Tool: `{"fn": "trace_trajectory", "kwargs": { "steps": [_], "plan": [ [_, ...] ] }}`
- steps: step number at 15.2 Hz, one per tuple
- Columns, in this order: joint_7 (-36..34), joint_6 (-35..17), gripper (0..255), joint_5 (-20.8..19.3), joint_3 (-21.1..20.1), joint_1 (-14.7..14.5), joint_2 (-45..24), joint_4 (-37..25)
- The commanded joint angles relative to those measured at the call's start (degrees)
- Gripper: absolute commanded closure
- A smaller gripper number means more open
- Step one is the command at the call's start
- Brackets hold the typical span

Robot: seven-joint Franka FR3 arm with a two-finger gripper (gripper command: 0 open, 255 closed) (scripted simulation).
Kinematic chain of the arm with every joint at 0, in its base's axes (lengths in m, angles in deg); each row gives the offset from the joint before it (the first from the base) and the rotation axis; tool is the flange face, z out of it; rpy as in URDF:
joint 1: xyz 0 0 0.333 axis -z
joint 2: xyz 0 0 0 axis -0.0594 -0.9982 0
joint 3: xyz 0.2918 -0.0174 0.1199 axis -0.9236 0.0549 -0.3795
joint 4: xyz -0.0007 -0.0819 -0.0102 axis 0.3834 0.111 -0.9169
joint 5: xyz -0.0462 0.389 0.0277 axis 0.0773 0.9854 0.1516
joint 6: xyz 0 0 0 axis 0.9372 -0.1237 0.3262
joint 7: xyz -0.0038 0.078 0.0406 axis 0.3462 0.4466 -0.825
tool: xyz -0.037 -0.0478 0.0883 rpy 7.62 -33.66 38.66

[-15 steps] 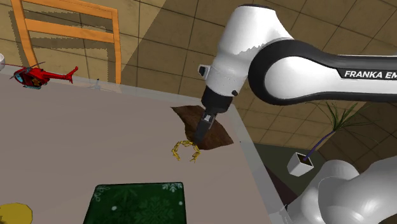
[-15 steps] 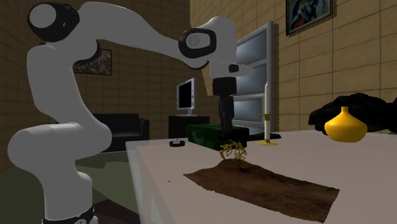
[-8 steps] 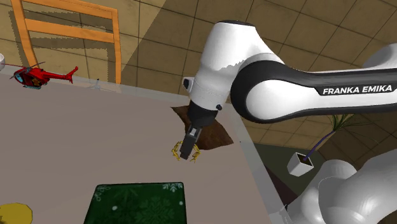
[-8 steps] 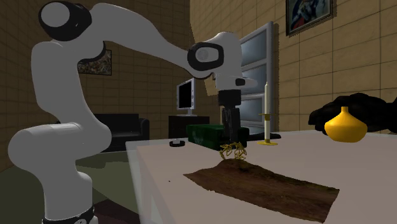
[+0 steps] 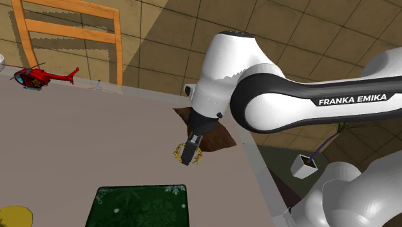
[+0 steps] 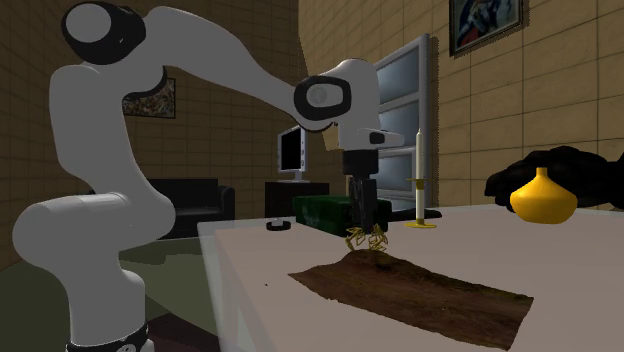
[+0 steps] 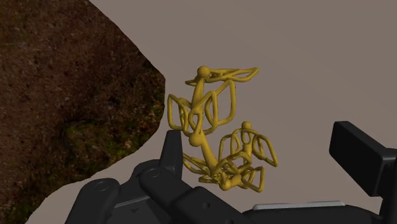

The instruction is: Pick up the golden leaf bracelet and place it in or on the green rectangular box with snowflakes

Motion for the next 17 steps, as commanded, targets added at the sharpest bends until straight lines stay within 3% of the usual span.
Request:
{"fn": "trace_trajectory", "kwargs": {
  "steps": [1, 3, 4, 12, 15, 17],
  "plan": [
    [0.02, -0.02, 0, 0.09, -0.08, -0.09, -0.09, 0.12],
    [0.02, -0.02, 0, 0.08, -0.06, -0.11, -0.09, 0.12],
    [0.05, -0.01, 255, 0.09, -0.04, -0.10, -0.07, 0.14],
    [0.08, -1.20, 255, 0.20, -0.13, -0.18, -0.02, 1.39],
    [-0.60, 1.46, 255, -0.72, 2.63, -2.83, 0.01, -1.03],
    [-0.60, 3.03, 255, -0.72, 2.81, -2.82, 0.37, -2.26]
  ]
}}
